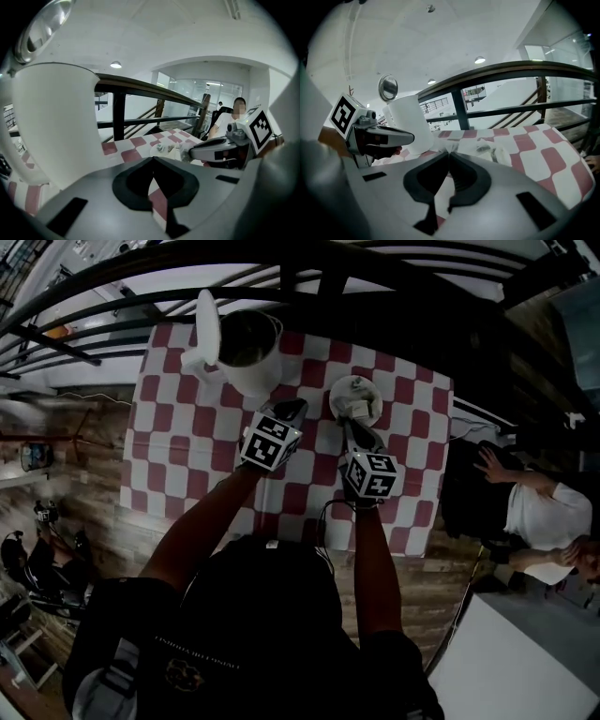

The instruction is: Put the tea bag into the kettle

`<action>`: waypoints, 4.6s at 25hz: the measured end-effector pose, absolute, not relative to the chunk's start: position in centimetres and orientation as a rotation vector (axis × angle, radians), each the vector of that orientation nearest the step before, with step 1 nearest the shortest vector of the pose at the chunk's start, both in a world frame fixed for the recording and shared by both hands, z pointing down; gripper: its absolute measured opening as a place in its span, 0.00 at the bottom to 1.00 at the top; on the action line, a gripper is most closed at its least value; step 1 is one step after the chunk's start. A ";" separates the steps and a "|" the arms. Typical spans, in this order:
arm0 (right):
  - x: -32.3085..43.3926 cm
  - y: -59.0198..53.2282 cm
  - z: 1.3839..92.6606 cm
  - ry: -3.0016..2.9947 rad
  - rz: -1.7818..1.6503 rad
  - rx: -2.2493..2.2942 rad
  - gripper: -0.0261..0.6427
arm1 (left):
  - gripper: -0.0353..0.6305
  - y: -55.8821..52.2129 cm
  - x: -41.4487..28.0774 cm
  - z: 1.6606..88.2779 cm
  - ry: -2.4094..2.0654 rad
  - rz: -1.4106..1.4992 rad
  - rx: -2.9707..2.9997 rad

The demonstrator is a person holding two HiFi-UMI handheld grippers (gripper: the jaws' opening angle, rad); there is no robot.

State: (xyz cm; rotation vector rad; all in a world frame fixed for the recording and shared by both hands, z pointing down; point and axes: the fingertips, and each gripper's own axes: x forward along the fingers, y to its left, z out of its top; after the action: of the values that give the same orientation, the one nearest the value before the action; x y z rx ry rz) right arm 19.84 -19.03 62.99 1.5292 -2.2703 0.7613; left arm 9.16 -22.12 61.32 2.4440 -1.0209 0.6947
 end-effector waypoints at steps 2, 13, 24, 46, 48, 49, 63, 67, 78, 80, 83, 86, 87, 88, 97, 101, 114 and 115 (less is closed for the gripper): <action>18.2 -19.1 62.9 -2.295 0.753 1.489 0.07 | 0.06 -22.0 7.7 61.2 -1.055 0.687 2.430; 8.9 -19.8 61.9 -2.408 0.666 1.254 0.07 | 0.06 -20.8 -1.5 60.3 -1.255 0.618 2.313; 0.9 -19.6 61.0 -2.477 0.609 1.065 0.07 | 0.06 -19.5 -9.1 59.9 -1.400 0.565 2.218; -4.3 -19.6 53.9 -2.641 0.476 1.013 0.07 | 0.06 -18.0 -14.0 54.4 -1.563 0.515 2.168; -4.1 -19.9 52.6 -2.658 0.452 1.031 0.07 | 0.06 -18.4 -13.8 53.2 -1.573 0.504 2.186; -4.0 -20.1 52.0 -2.666 0.440 1.041 0.07 | 0.06 -18.7 -13.7 52.5 -1.578 0.496 2.197; -1.3 -24.2 44.1 -2.746 0.282 1.191 0.07 | 0.06 -22.9 -13.1 46.1 -1.649 0.429 2.271; -1.3 -25.9 42.6 -2.746 0.252 1.218 0.07 | 0.06 -23.9 -12.6 44.7 -1.657 0.408 2.290; -2.6 -29.7 43.7 -2.708 0.315 1.201 0.15 | 0.06 -25.9 -13.3 44.0 -1.675 0.380 2.290; -2.7 -29.8 44.0 -2.715 0.363 1.197 0.38 | 0.06 -26.0 -13.4 44.1 -1.674 0.378 2.289; -2.6 -29.6 44.1 -2.722 0.361 1.204 0.40 | 0.06 -26.0 -13.7 44.2 -1.675 0.376 2.282; -2.4 -29.3 43.9 -2.730 0.356 1.210 0.40 | 0.06 -26.2 -14.0 44.3 -1.677 0.373 2.278; -2.3 -29.3 43.7 -2.732 0.352 1.215 0.40 | 0.06 -26.2 -14.0 44.3 -1.678 0.372 2.277; -2.2 -29.3 43.5 -2.735 0.345 1.220 0.40 | 0.06 -26.2 -14.0 44.3 -1.679 0.372 2.276; -0.3 -28.6 38.7 -2.777 0.164 1.358 0.06 | 0.06 -25.8 -13.8 43.6 -1.683 0.358 2.286; -1.6 -27.4 35.3 -2.848 0.060 1.297 0.06 | 0.06 -25.6 -13.7 43.3 -1.686 0.345 2.290; -5.6 -27.7 35.4 -2.800 0.021 1.154 0.06 | 0.06 -25.5 -13.8 43.6 -1.686 0.345 2.278; -5.2 -28.0 35.7 -2.791 0.026 1.173 0.06 | 0.06 -25.7 -13.8 43.7 -1.686 0.346 2.275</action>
State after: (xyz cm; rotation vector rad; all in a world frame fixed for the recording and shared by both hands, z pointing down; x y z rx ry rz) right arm -5.18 -28.00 35.66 1.1731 -2.7911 0.0257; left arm -13.76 -25.67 43.73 2.2747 -1.6859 0.3456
